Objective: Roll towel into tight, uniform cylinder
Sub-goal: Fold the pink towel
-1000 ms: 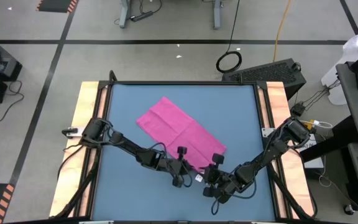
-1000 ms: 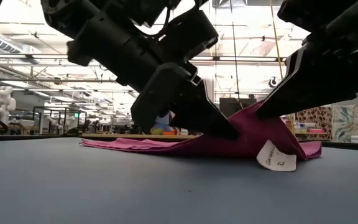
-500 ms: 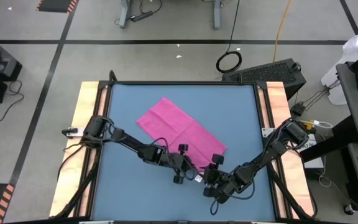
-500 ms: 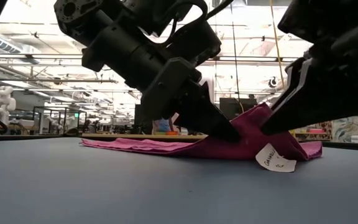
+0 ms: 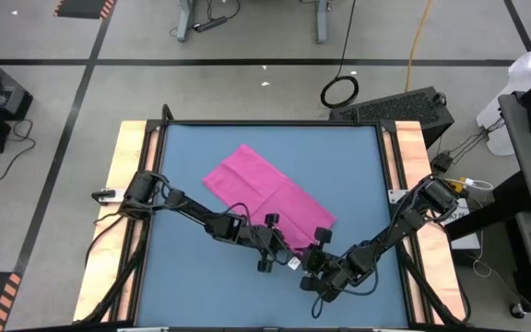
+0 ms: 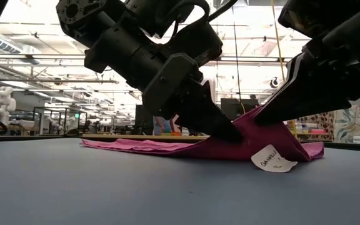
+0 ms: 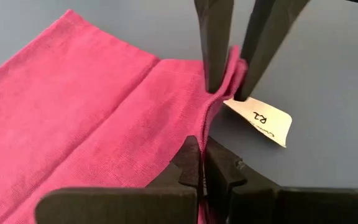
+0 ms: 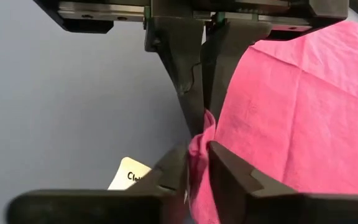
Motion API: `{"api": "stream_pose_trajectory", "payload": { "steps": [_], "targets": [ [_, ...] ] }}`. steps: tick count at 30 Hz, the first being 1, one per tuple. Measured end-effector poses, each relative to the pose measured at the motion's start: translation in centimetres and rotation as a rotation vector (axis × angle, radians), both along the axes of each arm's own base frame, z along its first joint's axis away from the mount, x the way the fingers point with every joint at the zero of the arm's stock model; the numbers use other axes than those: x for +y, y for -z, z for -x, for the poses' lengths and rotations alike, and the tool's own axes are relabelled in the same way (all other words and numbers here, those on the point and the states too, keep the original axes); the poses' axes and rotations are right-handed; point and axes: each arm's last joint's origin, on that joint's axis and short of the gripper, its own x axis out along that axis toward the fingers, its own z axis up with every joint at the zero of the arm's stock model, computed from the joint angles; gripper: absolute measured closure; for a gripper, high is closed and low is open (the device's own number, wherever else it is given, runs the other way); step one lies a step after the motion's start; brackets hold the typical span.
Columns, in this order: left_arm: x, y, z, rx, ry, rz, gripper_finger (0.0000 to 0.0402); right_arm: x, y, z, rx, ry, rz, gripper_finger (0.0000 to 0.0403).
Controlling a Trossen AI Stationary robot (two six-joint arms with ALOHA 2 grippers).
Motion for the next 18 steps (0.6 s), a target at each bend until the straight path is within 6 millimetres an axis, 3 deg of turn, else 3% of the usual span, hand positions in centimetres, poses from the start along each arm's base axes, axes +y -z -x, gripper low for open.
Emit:
{"api": "stream_pose_trajectory", "payload": {
  "steps": [4, 8, 13, 18],
  "targets": [
    [0.0, 0.0, 0.0, 0.001, -0.004, 0.007, 0.0395, 0.1, 0.0, 0.1, 0.001, -0.004, -0.002, 0.0396],
    [0.0, 0.0, 0.0, -0.001, -0.023, -0.006, 0.0372, 0.1, 0.0, 0.1, 0.002, -0.004, -0.001, 0.0394],
    [-0.4, -0.7, 0.7, 0.051, -0.032, -0.036, 0.0296, -0.1, 0.1, 0.3, 0.029, -0.002, -0.009, 0.0398],
    [-0.3, -3.5, 3.3, 0.207, -0.088, -0.114, 0.0212, -0.1, -1.1, 1.0, 0.056, -0.016, -0.038, 0.0399]
  ]
}}
